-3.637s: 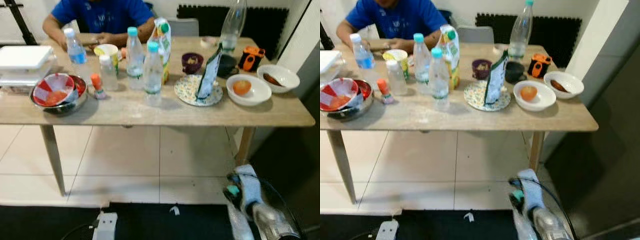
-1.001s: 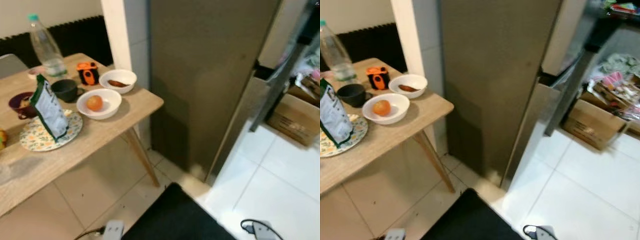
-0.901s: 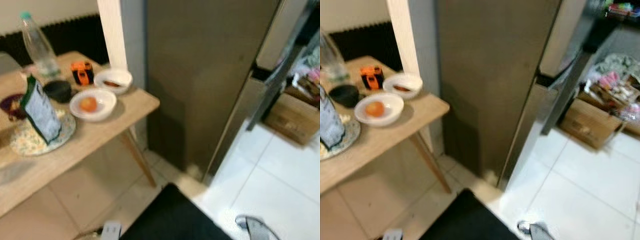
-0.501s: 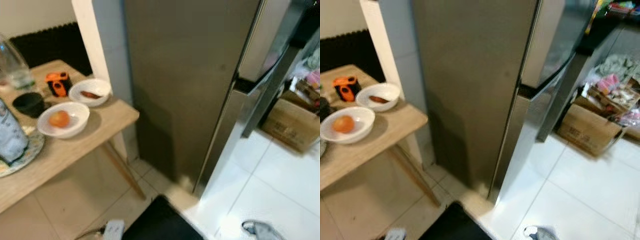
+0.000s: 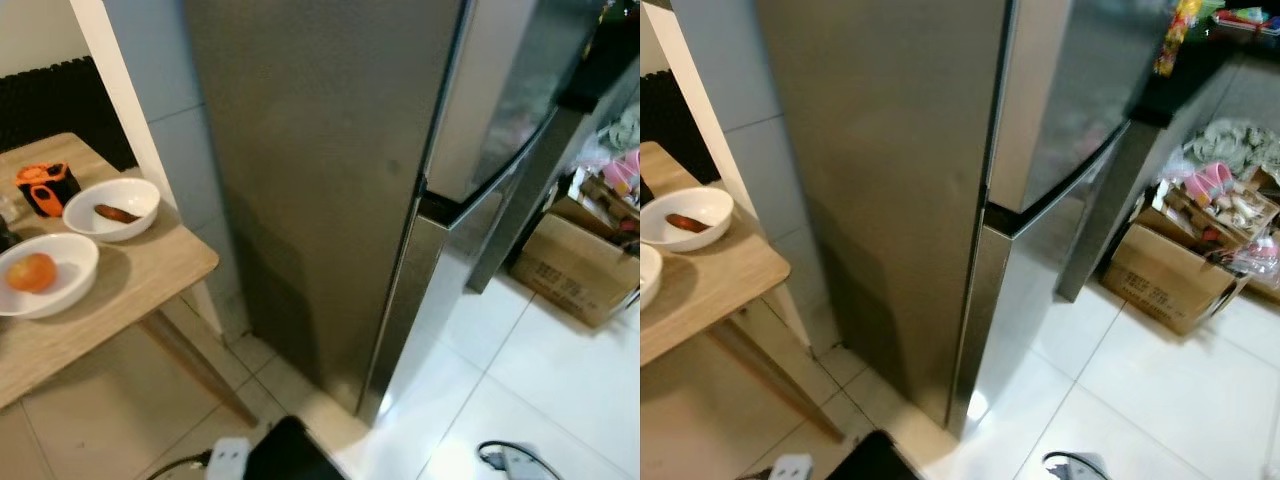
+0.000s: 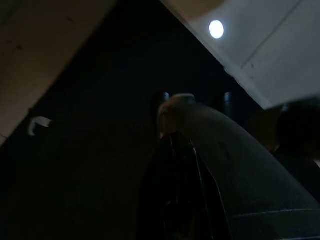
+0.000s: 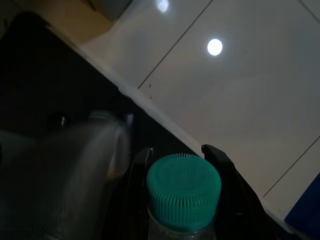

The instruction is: Restocking fridge

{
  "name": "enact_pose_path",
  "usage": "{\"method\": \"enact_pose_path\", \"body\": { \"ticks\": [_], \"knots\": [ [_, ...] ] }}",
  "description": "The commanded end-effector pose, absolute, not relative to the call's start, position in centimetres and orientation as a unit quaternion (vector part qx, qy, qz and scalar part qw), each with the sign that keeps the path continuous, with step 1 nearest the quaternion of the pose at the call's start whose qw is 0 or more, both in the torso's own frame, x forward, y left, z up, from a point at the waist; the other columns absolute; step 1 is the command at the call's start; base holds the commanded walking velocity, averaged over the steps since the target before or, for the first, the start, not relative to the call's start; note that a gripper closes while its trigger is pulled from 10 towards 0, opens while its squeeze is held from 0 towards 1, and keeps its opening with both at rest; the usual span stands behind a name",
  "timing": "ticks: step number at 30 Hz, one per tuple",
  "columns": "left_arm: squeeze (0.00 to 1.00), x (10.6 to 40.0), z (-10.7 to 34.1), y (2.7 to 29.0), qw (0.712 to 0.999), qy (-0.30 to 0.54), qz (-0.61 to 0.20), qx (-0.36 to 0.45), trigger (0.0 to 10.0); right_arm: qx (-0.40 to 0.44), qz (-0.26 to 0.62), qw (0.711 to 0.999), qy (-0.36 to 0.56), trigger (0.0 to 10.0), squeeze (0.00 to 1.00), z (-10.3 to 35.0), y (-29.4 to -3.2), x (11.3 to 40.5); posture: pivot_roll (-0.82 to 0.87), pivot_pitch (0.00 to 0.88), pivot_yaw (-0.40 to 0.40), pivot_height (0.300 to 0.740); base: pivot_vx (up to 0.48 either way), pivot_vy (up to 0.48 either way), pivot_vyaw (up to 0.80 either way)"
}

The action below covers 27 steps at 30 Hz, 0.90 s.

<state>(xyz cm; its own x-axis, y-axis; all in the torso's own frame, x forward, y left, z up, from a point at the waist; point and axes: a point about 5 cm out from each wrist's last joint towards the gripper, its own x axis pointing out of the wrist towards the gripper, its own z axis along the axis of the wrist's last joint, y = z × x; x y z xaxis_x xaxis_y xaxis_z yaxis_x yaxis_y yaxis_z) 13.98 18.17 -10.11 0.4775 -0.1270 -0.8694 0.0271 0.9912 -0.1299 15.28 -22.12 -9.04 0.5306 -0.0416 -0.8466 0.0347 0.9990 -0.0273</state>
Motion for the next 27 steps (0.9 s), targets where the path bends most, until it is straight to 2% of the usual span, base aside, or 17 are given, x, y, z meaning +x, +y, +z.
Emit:
{"method": "enact_pose_path", "body": {
  "ticks": [1,16,27],
  "knots": [
    [0.0,13.54,-10.3,17.98,0.853,0.518,-0.047,-0.049,10.0,-0.008,-0.032,0.869,0.493,10.0,0.0,-9.14,-22.9,14.61,-0.04,0.086,-0.022,0.74,0.0,-0.3,0.0],
    [0.0,13.79,-10.24,18.14,0.854,0.518,-0.039,-0.04,10.0,-0.013,-0.027,0.87,0.492,10.0,0.0,-9.05,-22.91,14.85,-0.04,0.078,-0.024,0.74,0.0,-0.02,0.0],
    [0.0,13.58,-10.31,18.1,0.852,0.52,-0.04,-0.041,10.0,-0.011,-0.025,0.869,0.494,10.0,0.0,-9.2,-22.64,14.61,-0.04,0.084,-0.019,0.74,0.0,-0.344,0.0]
  ]
}}
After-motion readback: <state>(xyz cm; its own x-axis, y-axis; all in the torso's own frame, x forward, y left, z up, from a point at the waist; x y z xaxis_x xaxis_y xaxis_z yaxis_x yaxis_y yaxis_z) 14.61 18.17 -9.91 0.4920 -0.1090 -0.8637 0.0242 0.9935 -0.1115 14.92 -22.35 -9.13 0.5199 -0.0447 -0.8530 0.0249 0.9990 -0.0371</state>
